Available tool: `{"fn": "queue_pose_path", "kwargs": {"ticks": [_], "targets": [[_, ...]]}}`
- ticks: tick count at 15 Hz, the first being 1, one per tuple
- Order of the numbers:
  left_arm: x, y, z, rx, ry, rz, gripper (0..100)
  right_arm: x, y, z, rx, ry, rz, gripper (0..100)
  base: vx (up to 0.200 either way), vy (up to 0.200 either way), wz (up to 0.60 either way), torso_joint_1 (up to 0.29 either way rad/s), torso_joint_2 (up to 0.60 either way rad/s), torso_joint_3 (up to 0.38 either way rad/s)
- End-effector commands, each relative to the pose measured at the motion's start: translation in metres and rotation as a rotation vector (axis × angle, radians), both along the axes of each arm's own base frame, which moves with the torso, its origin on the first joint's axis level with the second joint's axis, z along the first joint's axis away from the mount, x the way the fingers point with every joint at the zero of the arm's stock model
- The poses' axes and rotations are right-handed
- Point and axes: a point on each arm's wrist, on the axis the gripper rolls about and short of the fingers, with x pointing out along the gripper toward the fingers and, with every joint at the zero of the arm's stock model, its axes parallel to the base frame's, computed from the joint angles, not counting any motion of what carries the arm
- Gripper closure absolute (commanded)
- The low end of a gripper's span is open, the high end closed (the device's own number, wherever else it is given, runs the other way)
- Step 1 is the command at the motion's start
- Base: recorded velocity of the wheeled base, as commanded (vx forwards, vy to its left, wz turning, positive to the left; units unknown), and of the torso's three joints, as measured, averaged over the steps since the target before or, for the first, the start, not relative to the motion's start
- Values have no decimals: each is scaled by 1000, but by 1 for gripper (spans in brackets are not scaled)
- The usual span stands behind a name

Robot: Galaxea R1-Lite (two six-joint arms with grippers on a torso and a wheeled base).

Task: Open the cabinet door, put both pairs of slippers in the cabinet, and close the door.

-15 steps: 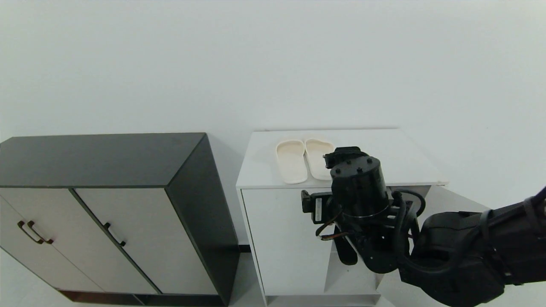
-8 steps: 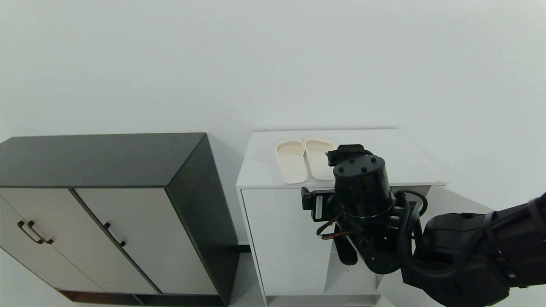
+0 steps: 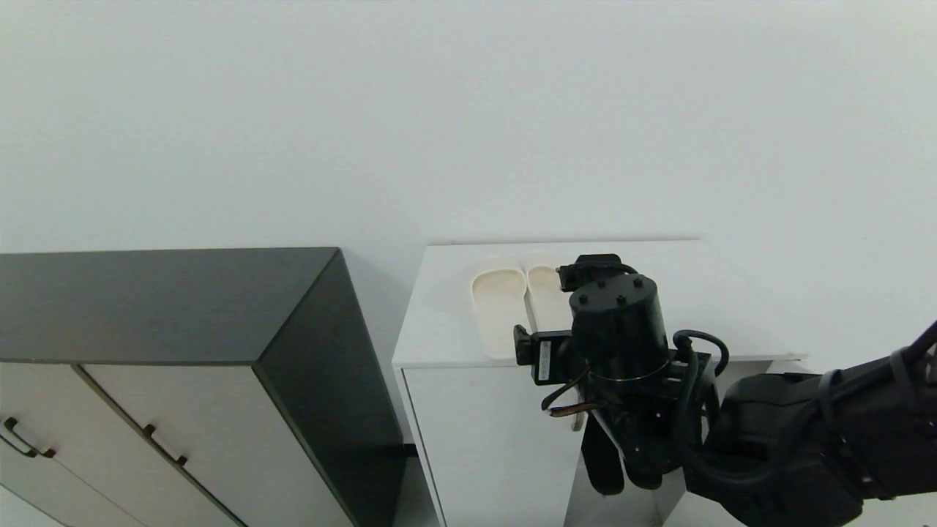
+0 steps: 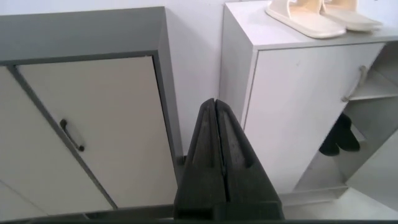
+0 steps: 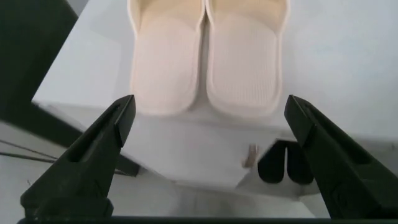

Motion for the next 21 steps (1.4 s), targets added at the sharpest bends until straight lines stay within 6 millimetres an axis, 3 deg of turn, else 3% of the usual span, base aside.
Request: {"fn": "queue_pose_path", "kwargs": {"ticks": [1,7,11,21], "targets": [[0,0,0,0,0,0,100,5,5,-9,6,0,19,0,200,0,0,7,2,2],[0,0,0,1,1,2,100,22,6,-25,-23,6,78,0,33,0,0,0,0,0],[0,0,0,1,0,0,100,55,13,-42,-44,-60,43,0,0,0,0,0,0,0],[0,0,0,1,0,0,100,93,33,-38,-30,-66,37,0,0,0,0,0,0,0]]}}
